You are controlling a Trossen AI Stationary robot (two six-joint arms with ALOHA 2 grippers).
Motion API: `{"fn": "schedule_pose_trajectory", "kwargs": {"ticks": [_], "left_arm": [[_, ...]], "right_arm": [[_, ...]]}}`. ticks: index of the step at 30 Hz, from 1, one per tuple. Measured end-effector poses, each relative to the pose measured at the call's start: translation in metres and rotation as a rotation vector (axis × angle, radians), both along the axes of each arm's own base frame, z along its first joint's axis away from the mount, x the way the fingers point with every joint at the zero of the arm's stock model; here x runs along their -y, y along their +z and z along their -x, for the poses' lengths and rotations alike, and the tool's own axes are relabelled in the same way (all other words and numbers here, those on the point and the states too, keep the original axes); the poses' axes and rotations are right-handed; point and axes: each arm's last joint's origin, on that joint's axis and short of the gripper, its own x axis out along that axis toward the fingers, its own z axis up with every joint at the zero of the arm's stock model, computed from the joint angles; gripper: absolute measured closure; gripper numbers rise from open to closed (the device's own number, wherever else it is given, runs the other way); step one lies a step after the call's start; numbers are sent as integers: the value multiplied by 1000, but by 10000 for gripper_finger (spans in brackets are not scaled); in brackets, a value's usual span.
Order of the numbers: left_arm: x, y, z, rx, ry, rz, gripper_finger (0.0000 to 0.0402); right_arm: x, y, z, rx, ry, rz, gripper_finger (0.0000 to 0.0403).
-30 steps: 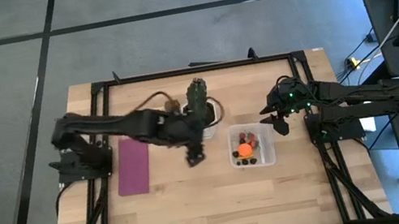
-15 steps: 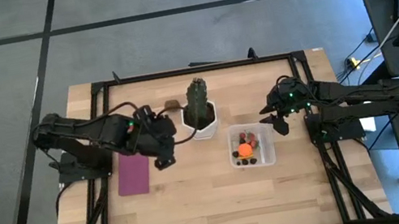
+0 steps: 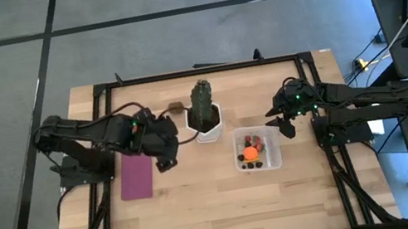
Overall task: Pick and placing Produce into tupperware
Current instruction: Put the strawberry into the transparent bin
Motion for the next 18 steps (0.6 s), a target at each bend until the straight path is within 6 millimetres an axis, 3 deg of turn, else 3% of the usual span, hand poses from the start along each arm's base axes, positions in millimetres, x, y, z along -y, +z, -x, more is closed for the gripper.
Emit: {"fn": "schedule_pose_trajectory", "kwargs": {"ticks": [5, 11, 18], "left_arm": [[-19, -2, 3, -44, 138, 59, 96], [-46, 8, 14, -17, 194, 83, 96], [-80, 37, 58, 177, 450, 161, 96]], "right_arm": [[0, 0, 0, 0, 0, 0, 214], [0, 0, 0, 1, -14, -16, 214], [0, 0, 0, -1, -16, -20, 214]]}}
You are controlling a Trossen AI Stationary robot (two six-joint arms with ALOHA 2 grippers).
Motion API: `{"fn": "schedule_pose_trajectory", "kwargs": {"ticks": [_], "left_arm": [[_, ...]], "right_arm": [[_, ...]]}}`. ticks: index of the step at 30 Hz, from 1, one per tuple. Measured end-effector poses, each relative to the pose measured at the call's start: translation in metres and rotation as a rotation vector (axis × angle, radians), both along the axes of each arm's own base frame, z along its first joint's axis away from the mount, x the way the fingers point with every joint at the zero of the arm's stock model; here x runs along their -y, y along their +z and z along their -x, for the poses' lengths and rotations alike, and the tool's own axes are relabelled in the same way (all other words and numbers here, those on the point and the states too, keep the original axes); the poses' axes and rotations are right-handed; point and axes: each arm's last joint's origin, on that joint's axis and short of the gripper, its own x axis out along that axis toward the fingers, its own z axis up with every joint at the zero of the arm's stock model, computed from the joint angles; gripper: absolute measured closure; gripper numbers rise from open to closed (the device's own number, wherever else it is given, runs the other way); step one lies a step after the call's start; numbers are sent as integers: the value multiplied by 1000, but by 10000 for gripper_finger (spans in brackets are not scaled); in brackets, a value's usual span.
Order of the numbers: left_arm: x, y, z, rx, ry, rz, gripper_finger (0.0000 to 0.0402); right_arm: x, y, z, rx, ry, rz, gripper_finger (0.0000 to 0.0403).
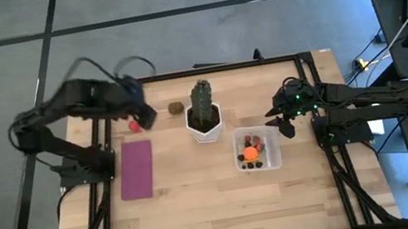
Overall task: Pick and placing Produce into tupperware
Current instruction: Put the strawberry into the transparent bin
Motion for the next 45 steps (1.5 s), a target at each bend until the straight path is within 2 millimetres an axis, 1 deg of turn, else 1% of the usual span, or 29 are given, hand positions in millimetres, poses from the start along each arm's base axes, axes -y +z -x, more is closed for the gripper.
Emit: {"fn": "schedule_pose_trajectory", "kwargs": {"ticks": [3, 6, 10, 13, 15, 17, 19, 22, 24, 28, 30, 33, 37, 40, 45], "left_arm": [[-12, 11, 22, 105, 171, 6, 96], [-20, 17, 37, 172, 301, -14, 96], [-31, 18, 42, 201, 423, -51, 96], [-43, 8, 42, 170, 514, -49, 96], [-53, -5, 41, 139, 598, -2, 96], [-63, -21, 42, 104, 677, 94, 96], [-71, -36, 48, 69, 748, 166, 96], [-82, -60, 56, -18, 834, 195, 96], [-88, -79, 58, -74, 898, 223, 96], [-94, -116, 62, -150, 988, 311, 96], [-98, -135, 63, -170, 1010, 339, 96], [-101, -158, 66, -192, 1012, 352, 96], [-107, -184, 63, -138, 968, 368, 96], [-112, -197, 60, -67, 959, 382, 96], [-115, -217, 63, -28, 972, 392, 96]], "right_arm": [[0, 0, 0, 4, 1, 3, 215], [0, 1, -1, 13, 2, 8, 215], [1, 2, -2, 30, 12, 27, 215], [1, 4, -3, 49, 17, 41, 215], [1, 4, -3, 49, 18, 41, 215], [1, 4, -3, 49, 17, 41, 215], [1, 4, -3, 48, 17, 40, 215], [1, 4, -3, 48, 17, 40, 215], [1, 4, -3, 48, 17, 40, 215], [1, 4, -3, 48, 18, 42, 215], [1, 4, -3, 48, 19, 43, 215], [1, 4, -3, 48, 19, 43, 215], [1, 4, -3, 48, 19, 43, 215], [1, 4, -3, 48, 19, 43, 215], [1, 4, -3, 47, 19, 43, 215]]}}
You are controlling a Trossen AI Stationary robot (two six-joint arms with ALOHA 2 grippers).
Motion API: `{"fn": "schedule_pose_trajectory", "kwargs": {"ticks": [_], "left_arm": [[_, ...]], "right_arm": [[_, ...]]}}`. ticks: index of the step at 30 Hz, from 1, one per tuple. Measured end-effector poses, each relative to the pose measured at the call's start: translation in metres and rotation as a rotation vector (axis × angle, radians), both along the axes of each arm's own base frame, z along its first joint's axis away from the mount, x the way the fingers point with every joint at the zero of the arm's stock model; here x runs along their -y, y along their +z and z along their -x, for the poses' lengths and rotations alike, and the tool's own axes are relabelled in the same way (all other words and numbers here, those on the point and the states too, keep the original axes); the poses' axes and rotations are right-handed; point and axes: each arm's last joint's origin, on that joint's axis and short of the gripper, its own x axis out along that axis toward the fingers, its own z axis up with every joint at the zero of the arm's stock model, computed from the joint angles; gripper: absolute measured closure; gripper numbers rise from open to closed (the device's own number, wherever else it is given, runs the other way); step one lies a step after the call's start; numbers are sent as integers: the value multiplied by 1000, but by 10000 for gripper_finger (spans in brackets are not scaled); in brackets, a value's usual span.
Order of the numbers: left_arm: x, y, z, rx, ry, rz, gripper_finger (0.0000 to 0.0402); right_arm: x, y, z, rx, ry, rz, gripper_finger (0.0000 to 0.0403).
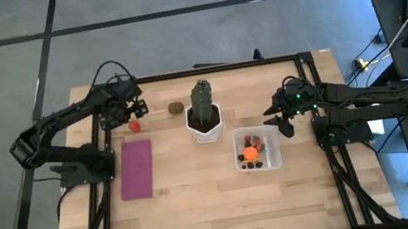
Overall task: Pick and placing Produce into tupperware
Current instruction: Put the strawberry into the transparent bin
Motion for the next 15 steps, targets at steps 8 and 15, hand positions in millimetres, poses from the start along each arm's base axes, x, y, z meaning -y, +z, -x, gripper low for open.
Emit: {"fn": "schedule_pose_trajectory", "kwargs": {"ticks": [8, 15], "left_arm": [[3, -29, 9, 14, 22, 35, 96], [2, -46, 13, 71, 35, 28, 96]], "right_arm": [[0, 0, 0, 0, 1, 2, 215], [0, 0, 0, 0, 2, 3, 215]]}}
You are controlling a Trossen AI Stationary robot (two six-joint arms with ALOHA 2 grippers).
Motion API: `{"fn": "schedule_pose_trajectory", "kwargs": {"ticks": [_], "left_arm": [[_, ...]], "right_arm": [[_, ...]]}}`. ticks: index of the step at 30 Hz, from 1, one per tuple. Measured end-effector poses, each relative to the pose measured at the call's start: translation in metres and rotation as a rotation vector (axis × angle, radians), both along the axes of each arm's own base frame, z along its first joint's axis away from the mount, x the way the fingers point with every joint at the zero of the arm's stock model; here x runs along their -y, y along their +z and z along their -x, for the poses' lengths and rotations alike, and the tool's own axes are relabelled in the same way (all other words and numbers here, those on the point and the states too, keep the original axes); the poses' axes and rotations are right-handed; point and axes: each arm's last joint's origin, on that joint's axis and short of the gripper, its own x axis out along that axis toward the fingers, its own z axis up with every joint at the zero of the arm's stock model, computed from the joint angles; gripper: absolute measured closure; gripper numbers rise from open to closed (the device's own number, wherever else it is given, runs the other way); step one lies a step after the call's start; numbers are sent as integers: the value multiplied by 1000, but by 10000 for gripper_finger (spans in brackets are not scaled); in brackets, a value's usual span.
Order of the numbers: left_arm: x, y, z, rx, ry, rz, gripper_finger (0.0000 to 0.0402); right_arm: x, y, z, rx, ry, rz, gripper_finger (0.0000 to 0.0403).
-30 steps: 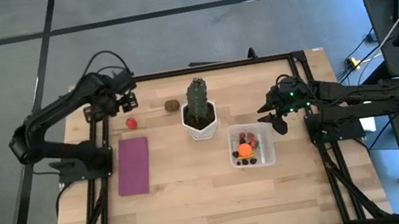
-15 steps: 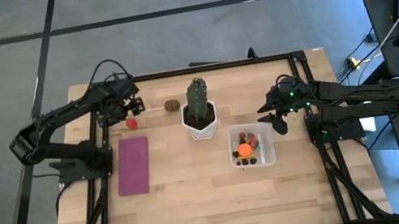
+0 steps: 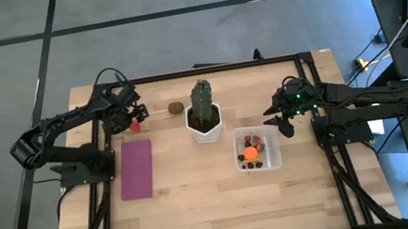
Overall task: Pick and placing Produce into tupperware
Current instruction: Put the strawberry into the transparent bin
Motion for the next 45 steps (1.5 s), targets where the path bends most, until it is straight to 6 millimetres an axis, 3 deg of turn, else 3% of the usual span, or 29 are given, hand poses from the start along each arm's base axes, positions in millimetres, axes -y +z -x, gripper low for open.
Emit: {"fn": "schedule_pose_trajectory", "kwargs": {"ticks": [21, 33, 45], "left_arm": [[-1, -9, 1, 5, 11, -42, 96], [-6, -26, -4, -55, -23, 15, 96], [-6, -26, -4, -64, -67, 11, 96]], "right_arm": [[0, 0, 0, 5, 0, 2, 214], [0, 0, 0, 5, 0, 3, 214], [0, 0, 0, 4, 15, 22, 215]]}}
